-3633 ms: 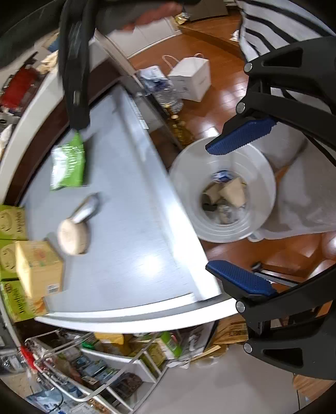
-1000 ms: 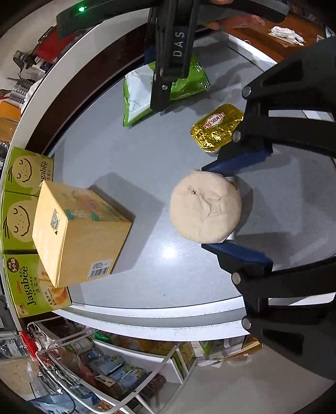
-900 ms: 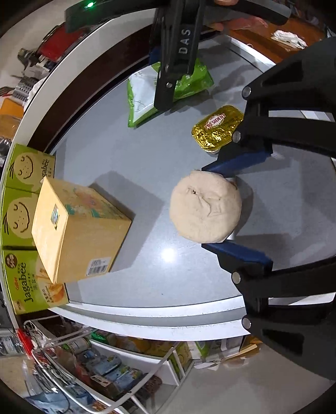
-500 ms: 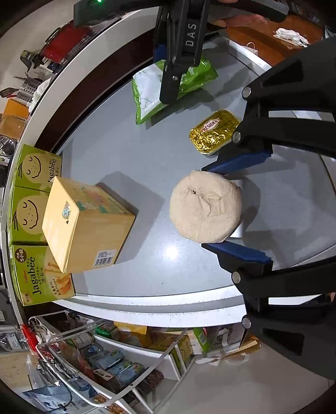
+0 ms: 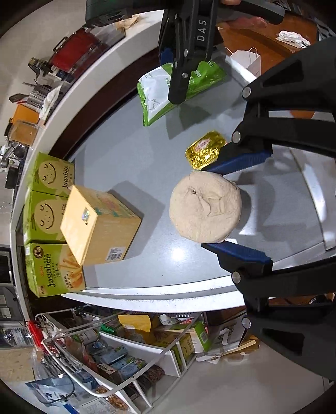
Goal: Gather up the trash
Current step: 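Carry the bread roll and green chip bag over the white bin with both tools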
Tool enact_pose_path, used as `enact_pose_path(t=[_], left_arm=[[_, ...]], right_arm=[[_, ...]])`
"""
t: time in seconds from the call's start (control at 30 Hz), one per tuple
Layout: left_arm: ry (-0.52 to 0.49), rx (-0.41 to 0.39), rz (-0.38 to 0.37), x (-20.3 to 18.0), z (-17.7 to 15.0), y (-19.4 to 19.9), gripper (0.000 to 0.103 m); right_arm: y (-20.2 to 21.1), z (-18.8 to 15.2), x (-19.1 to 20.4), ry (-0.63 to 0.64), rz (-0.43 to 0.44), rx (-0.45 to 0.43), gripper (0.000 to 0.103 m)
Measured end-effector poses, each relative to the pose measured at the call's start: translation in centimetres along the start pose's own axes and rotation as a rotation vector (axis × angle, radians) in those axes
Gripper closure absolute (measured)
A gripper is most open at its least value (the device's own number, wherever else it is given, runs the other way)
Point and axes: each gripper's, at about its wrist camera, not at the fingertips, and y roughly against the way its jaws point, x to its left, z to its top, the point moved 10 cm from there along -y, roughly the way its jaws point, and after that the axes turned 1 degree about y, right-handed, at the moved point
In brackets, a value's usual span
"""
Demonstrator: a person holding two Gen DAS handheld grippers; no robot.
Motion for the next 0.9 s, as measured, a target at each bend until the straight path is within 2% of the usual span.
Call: enact_pose_path(t=[0.2,0.4,0.73,0.9], left_arm=[[-0.013,-0.020,-0.018,-0.9,-0.6,2.1,0.052],[-0.036,-0.016,-0.040,-2.1,-2.0,3.6,0.052],[-0.077,0.032,-0.081,-3.9,-5.7,5.0,0.052],[-0.098,0.073,-0.106,-4.9,-8.1,5.5,0.052]], right_arm=[[2.3,-0.3,0.9,0.026,0.040,-0.023,0.037],[4.1,-1.8,1.6,0.016,0.116,-0.014,0.037],[5.6,-5.9,2.7,0.005,0.196,0.049,0.037],[5.8,-8.9,3.8,0.036,0.232,0.113,0.037]])
